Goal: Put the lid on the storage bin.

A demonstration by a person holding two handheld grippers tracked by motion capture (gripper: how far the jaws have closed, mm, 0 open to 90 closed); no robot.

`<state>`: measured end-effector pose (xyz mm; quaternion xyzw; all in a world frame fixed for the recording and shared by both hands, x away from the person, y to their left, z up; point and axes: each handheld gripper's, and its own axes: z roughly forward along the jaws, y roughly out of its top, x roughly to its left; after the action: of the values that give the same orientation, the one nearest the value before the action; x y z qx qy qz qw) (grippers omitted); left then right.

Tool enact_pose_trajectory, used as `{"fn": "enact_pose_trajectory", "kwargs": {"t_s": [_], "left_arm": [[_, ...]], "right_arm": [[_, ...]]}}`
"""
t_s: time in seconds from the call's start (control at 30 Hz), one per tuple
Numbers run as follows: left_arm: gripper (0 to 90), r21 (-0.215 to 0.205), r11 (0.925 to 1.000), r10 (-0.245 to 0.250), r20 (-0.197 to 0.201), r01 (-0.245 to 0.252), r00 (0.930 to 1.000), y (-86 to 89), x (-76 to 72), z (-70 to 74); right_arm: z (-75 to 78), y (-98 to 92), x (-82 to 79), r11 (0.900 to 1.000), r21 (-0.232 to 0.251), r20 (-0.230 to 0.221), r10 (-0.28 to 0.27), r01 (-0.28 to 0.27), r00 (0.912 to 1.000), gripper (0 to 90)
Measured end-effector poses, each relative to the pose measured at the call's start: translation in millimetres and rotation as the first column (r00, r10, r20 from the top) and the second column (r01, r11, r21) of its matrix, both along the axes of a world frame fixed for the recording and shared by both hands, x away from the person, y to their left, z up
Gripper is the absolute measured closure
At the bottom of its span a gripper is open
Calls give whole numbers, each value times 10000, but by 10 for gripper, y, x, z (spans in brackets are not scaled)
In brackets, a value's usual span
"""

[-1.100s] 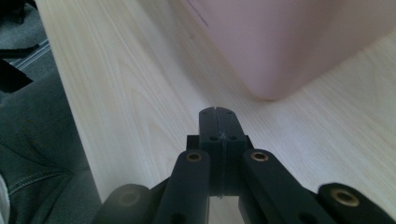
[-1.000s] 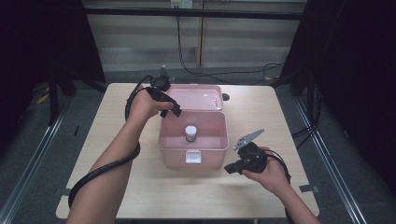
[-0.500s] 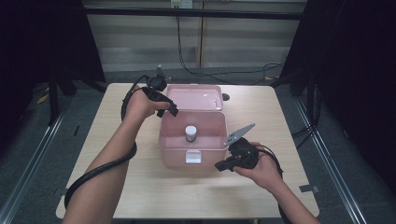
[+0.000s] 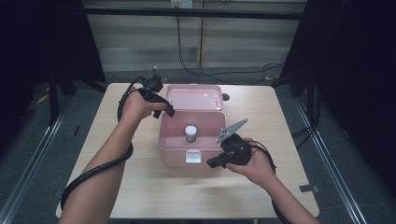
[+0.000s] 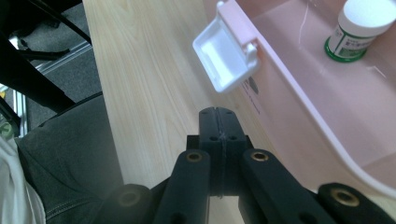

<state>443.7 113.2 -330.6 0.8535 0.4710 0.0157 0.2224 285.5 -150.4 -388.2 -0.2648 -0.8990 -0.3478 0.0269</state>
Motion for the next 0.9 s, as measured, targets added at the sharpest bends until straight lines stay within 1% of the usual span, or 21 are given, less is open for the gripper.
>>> {"fn": "enact_pose_trajectory", "kwargs": {"t_s": [0.1, 0.17, 0.2, 0.23, 0.3, 0.4, 0.43, 0.6, 0.67, 0.73, 0.77, 0.9], "left_arm": [[241, 11, 10000, -7, -8, 7, 10000, 4, 4, -1], [241, 13, 10000, -3, -32, 3, 10000, 5, 4, -3], [241, 11, 10000, -12, 0, 12, 10000, 6, 6, -6], [241, 23, 10000, -55, 12, 55, 10000, 12, 9, -7], [241, -5, 10000, 33, 16, -33, 10000, 18, 8, -9], [241, -10, 10000, 28, 7, -28, 10000, 26, 8, -12], [241, 14, 10000, 13, -2, -13, 10000, 38, 10, -14], [241, -6, 10000, 11, -22, -11, 10000, 58, 13, -29], [241, -44, 9999, 112, -9, -112, 9999, 60, 11, -35], [241, -13, 10000, 22, -54, -22, 10000, 73, 20, -38], [241, -16, 10000, 16, -29, -16, 10000, 77, 24, -42], [241, -11, 10000, 77, -78, -77, 9999, 88, 39, -55]], "right_arm": [[9, 33, 18, 10000, -13, -58, 18, -18, 10000, 900], [10, 54, 34, 10000, 1, -11, 95, -95, 10000, 900], [18, 68, 35, 10000, 3, -91, 62, -62, 9999, 900], [20, 76, 41, 9999, 13, -51, 115, -115, 9999, 900], [26, 98, 53, 9998, 7, 25, 179, -179, 9998, 900], [31, 121, 59, 9999, -31, -29, 158, -158, 9999, 900], [26, 145, 75, 9997, -46, 38, 249, -248, 9997, 900], [23, 202, 93, 9993, -83, 97, 363, -362, 9993, 900], [17, 220, 101, 9992, -113, 137, 383, -381, 9992, 900], [14, 234, 112, 9992, -71, 134, 407, -406, 9991, 900], [13, 240, 113, 9993, -124, 126, 356, -355, 9993, 900], [-11, 283, 134, 9988, -202, 129, 453, -450, 9989, 900]]}}
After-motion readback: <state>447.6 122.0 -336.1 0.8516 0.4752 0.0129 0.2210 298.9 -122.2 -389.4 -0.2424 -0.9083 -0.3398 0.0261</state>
